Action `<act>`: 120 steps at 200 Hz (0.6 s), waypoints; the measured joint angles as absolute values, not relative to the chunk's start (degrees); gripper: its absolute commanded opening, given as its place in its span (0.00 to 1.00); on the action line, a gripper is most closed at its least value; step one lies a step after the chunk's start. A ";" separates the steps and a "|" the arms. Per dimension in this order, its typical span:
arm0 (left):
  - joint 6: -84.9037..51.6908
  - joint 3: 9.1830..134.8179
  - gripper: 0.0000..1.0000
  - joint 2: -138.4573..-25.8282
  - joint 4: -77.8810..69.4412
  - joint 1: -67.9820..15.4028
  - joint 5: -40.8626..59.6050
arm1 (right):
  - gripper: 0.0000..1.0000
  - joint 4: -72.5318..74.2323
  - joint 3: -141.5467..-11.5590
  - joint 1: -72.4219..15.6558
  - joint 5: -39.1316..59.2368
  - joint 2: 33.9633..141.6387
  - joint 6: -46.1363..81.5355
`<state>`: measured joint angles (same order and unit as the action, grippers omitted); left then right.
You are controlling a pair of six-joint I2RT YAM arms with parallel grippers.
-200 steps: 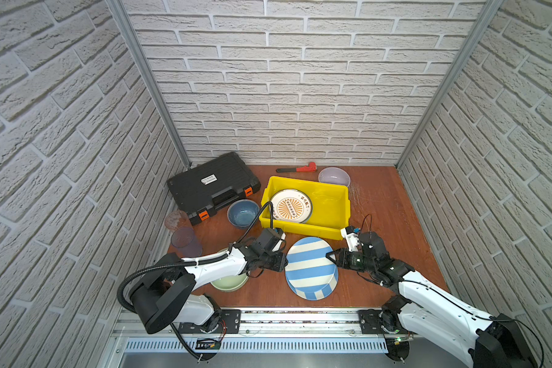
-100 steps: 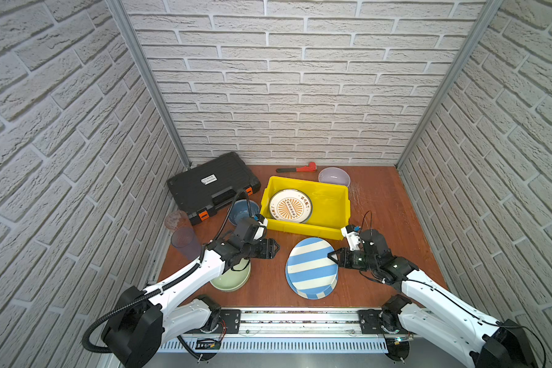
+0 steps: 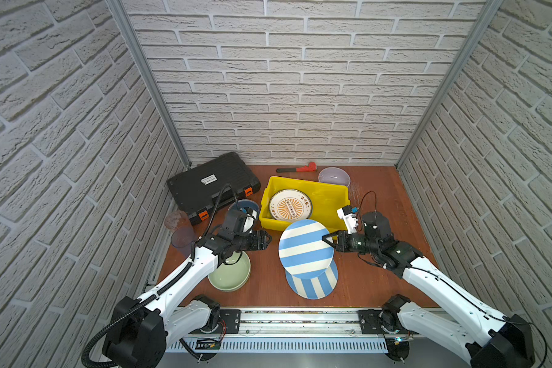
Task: Place the mixed dishes into the plastic bin
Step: 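Lift the striped plate with the right gripper and carry it into the yellow bin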
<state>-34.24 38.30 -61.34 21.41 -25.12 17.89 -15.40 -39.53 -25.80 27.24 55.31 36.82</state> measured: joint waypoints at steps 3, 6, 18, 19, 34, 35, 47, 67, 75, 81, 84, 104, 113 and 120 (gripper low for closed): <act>-34.26 38.33 0.77 -61.34 21.45 -24.95 17.93 | 0.06 -15.27 -39.88 -25.71 27.31 55.66 36.82; -34.26 38.33 0.77 -61.34 21.47 -24.82 17.98 | 0.06 -15.16 -40.14 -25.67 27.33 55.96 36.80; -34.26 38.35 0.78 -61.30 21.54 -24.36 18.17 | 0.06 -14.63 -41.39 -25.47 27.46 57.47 36.82; -34.26 38.35 0.78 -61.28 21.54 -24.36 18.17 | 0.06 -14.59 -41.47 -25.47 27.49 57.58 36.82; -34.26 38.35 0.78 -60.88 21.76 -23.68 18.28 | 0.06 -13.39 -43.35 -25.08 27.88 60.12 36.91; -34.26 38.35 0.78 -60.82 21.80 -23.62 18.28 | 0.06 -13.39 -43.35 -25.08 27.88 60.12 36.91; -34.26 38.35 0.78 -60.38 22.04 -23.07 18.26 | 0.06 -12.08 -44.73 -24.60 28.05 62.06 37.17; -34.26 38.35 0.78 -59.90 22.22 -22.59 18.06 | 0.06 -9.76 -46.96 -23.66 28.23 65.34 37.78; -34.26 38.35 0.78 -59.81 22.31 -22.50 18.02 | 0.06 -8.54 -47.72 -23.18 28.32 66.65 38.22; -34.26 38.35 0.78 -59.72 22.37 -22.48 17.93 | 0.06 -7.64 -48.27 -22.76 28.40 67.66 38.50; -34.26 38.35 0.78 -59.70 22.41 -22.46 17.85 | 0.06 -7.07 -48.62 -22.55 28.45 68.25 38.74; -34.26 38.35 0.78 -59.22 22.63 -22.35 17.47 | 0.06 -4.19 -50.52 -21.12 28.67 71.92 40.03; -34.26 38.35 0.78 -58.98 22.76 -22.28 17.21 | 0.06 -3.22 -51.68 -20.64 28.77 73.78 40.36; -34.26 38.35 0.78 -58.76 22.87 -22.22 16.97 | 0.06 -2.74 -52.49 -20.43 28.80 74.83 40.40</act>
<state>-34.26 38.35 -58.76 22.87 -22.22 16.97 -2.74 -52.49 -20.43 28.80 74.83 40.40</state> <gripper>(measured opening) 0.779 0.086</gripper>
